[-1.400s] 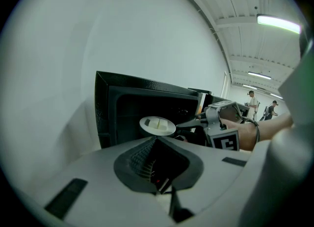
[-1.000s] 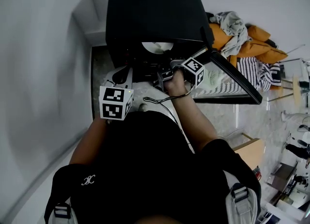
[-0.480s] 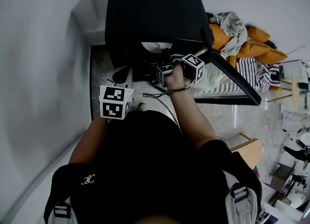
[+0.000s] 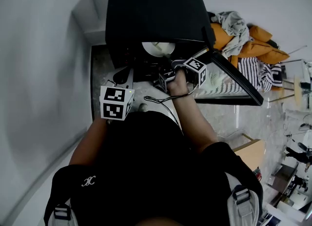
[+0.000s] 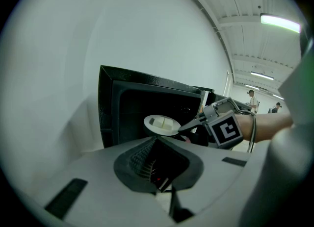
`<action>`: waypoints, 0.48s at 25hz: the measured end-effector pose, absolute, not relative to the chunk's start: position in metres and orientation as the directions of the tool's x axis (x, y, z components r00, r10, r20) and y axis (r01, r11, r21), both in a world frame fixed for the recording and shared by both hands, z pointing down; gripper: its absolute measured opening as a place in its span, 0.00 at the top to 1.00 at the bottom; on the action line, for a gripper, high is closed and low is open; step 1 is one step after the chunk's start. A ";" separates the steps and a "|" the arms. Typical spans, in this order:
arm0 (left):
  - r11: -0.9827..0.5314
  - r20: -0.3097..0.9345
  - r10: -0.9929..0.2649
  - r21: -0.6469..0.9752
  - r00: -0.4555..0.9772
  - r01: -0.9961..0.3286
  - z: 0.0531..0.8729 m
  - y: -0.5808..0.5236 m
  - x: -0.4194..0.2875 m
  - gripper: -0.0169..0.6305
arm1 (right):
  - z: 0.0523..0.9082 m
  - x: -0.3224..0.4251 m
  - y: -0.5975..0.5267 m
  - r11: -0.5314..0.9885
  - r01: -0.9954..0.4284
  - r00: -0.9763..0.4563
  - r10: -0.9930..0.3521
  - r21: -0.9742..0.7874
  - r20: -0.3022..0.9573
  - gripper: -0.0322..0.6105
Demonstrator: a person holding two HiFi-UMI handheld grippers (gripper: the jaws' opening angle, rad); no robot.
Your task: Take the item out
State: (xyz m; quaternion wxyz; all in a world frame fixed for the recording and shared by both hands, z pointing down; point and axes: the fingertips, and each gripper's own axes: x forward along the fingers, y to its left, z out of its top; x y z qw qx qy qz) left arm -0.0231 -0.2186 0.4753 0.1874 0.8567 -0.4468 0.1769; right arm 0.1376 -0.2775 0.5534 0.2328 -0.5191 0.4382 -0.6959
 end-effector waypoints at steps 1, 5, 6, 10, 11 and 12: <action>-0.533 0.471 -0.698 0.163 0.540 -0.831 0.475 -0.219 -0.023 0.97 | 0.554 0.139 -0.274 -0.507 -0.131 -0.354 -0.779 -0.852 0.518 0.91; -0.544 0.473 -0.690 0.160 0.548 -0.824 0.476 -0.219 -0.021 0.97 | 0.554 0.142 -0.265 -0.497 -0.128 -0.355 -0.785 -0.858 0.508 0.91; -0.548 0.472 -0.689 0.159 0.550 -0.822 0.476 -0.219 -0.020 0.97 | 0.553 0.142 -0.263 -0.494 -0.134 -0.357 -0.784 -0.859 0.507 0.91; -0.561 0.470 -0.682 0.154 0.560 -0.813 0.476 -0.221 -0.016 0.97 | 0.552 0.139 -0.254 -0.481 -0.145 -0.367 -0.785 -0.865 0.498 0.94; -0.563 0.470 -0.681 0.153 0.561 -0.812 0.475 -0.221 -0.015 0.97 | 0.551 0.139 -0.254 -0.472 -0.143 -0.367 -0.791 -0.870 0.490 0.94; -0.565 0.471 -0.680 0.153 0.562 -0.811 0.475 -0.221 -0.016 0.97 | 0.551 0.139 -0.254 -0.462 -0.143 -0.364 -0.798 -0.876 0.480 0.94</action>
